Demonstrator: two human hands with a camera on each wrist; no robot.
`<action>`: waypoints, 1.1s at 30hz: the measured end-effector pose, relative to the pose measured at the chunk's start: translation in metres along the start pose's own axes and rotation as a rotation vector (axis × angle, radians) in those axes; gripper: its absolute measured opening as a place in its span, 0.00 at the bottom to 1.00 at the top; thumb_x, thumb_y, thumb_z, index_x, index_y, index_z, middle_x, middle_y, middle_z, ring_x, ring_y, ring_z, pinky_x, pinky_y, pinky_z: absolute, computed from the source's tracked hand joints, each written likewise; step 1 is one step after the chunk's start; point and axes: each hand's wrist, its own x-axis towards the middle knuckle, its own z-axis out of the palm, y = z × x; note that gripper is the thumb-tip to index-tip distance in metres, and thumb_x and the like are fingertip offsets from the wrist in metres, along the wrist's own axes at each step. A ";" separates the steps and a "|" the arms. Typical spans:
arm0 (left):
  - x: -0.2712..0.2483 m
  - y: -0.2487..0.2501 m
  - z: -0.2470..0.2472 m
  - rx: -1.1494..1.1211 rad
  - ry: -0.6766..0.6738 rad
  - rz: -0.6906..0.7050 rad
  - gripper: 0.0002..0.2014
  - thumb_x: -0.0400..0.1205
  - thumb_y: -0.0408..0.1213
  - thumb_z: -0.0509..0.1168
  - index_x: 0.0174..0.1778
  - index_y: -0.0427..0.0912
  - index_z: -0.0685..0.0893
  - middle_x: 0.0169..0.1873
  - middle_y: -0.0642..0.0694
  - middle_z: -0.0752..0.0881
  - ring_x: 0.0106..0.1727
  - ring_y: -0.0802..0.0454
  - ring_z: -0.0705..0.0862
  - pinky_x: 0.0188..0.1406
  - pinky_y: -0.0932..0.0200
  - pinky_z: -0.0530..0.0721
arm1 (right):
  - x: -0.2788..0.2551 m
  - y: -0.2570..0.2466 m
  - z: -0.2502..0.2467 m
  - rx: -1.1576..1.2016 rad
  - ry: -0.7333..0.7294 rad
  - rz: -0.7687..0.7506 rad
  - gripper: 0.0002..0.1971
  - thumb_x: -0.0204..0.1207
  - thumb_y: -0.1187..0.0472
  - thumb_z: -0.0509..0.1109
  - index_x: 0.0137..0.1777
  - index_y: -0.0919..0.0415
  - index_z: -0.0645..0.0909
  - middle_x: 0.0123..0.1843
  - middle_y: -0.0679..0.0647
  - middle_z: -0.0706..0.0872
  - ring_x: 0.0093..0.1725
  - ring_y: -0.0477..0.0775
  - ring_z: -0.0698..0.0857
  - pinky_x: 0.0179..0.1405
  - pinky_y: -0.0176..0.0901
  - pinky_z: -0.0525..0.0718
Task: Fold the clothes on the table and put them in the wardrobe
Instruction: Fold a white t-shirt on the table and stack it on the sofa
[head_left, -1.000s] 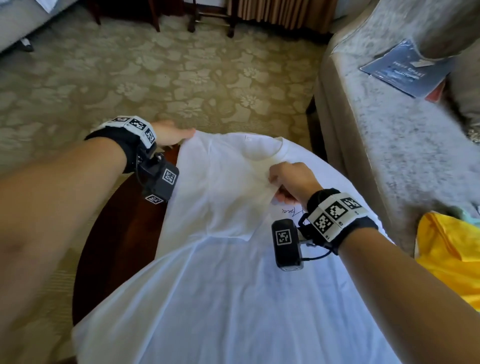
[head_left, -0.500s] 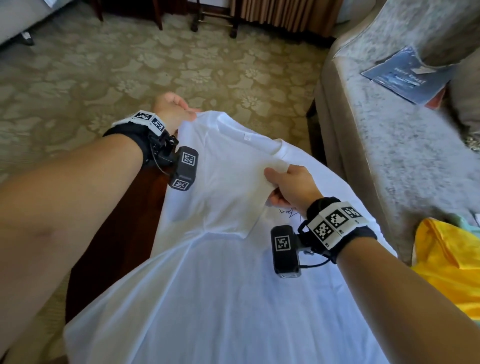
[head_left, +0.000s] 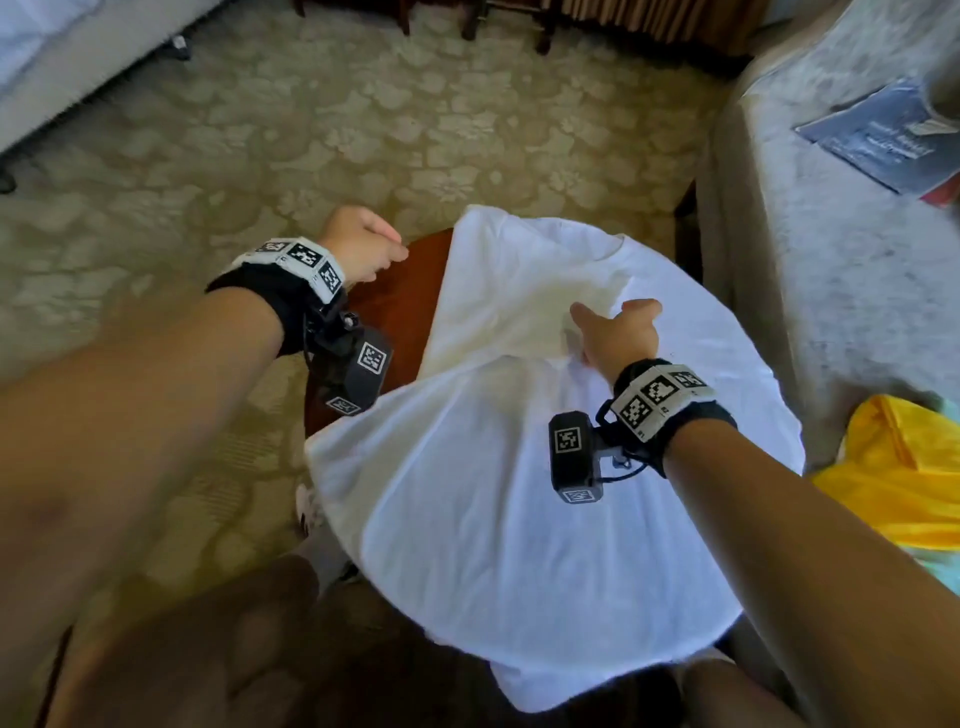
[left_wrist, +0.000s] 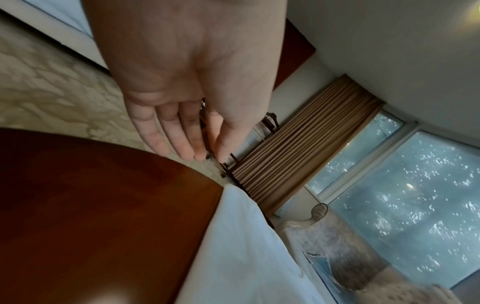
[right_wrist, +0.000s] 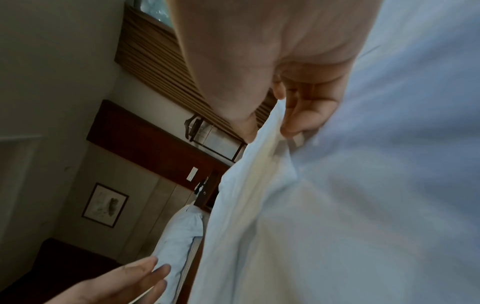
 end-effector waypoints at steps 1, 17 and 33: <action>-0.020 -0.005 -0.004 -0.010 -0.021 -0.011 0.04 0.78 0.34 0.73 0.47 0.43 0.86 0.52 0.38 0.89 0.56 0.46 0.88 0.54 0.51 0.88 | -0.016 0.003 0.003 -0.001 -0.017 0.003 0.30 0.78 0.51 0.72 0.70 0.63 0.62 0.60 0.62 0.80 0.55 0.62 0.83 0.51 0.48 0.80; -0.184 -0.096 -0.025 -0.026 -0.089 -0.336 0.40 0.68 0.21 0.64 0.76 0.42 0.58 0.51 0.42 0.73 0.50 0.42 0.77 0.51 0.48 0.78 | -0.158 0.018 0.033 -0.409 -0.402 -0.340 0.20 0.83 0.63 0.59 0.71 0.49 0.80 0.73 0.52 0.80 0.71 0.56 0.79 0.58 0.36 0.74; -0.193 -0.108 -0.048 0.266 -0.362 -0.046 0.20 0.74 0.35 0.75 0.27 0.43 0.68 0.27 0.47 0.69 0.29 0.51 0.69 0.28 0.58 0.63 | -0.154 -0.004 0.047 -0.171 -0.319 -0.070 0.10 0.84 0.59 0.63 0.56 0.63 0.83 0.50 0.63 0.85 0.47 0.60 0.83 0.49 0.49 0.80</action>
